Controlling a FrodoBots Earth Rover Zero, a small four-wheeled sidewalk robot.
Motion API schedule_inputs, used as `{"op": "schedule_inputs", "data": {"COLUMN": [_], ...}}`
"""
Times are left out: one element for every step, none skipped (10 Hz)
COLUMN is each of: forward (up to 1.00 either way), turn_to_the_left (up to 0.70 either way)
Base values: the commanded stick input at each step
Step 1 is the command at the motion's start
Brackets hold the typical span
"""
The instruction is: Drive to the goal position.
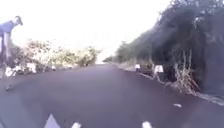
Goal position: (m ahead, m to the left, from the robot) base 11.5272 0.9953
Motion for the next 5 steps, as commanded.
{"op": "schedule_inputs", "data": {"forward": [0.85,0.85,0.85,0.85,0.85], "turn_to_the_left": [0.0,0.0,-0.34,-0.34,0.0]}}
